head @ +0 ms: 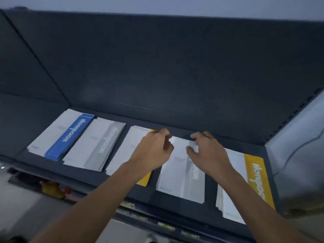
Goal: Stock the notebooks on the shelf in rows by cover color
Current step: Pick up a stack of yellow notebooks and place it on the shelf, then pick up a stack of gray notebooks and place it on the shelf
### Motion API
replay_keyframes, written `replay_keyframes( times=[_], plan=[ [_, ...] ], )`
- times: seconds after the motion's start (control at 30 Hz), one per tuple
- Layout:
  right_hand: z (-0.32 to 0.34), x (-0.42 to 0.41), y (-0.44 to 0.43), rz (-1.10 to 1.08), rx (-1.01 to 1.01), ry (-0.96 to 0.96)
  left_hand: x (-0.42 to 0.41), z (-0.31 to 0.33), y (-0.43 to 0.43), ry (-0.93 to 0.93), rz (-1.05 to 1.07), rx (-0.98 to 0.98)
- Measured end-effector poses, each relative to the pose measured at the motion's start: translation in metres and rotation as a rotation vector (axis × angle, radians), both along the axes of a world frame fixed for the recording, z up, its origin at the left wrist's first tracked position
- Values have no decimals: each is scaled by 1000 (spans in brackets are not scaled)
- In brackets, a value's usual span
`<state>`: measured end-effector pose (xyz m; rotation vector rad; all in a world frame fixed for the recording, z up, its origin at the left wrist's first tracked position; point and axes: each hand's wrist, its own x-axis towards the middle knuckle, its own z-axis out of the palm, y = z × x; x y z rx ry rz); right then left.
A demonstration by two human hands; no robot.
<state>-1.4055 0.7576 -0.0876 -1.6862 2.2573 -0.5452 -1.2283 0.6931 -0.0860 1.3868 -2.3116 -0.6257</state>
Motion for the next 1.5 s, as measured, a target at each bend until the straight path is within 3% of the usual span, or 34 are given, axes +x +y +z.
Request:
replay_keyframes(
  times=[0.37,0.67,1.5],
  plan=[
    [19,174,-88,394,15,-39,201,17,-45,-33,285,-78],
    [34,399,-177,587,4,-17,415,20,-109,-41,436,-135],
    [33,819,-399,836,20,-42,826,18,-271,-98,587,-125]
  ],
)
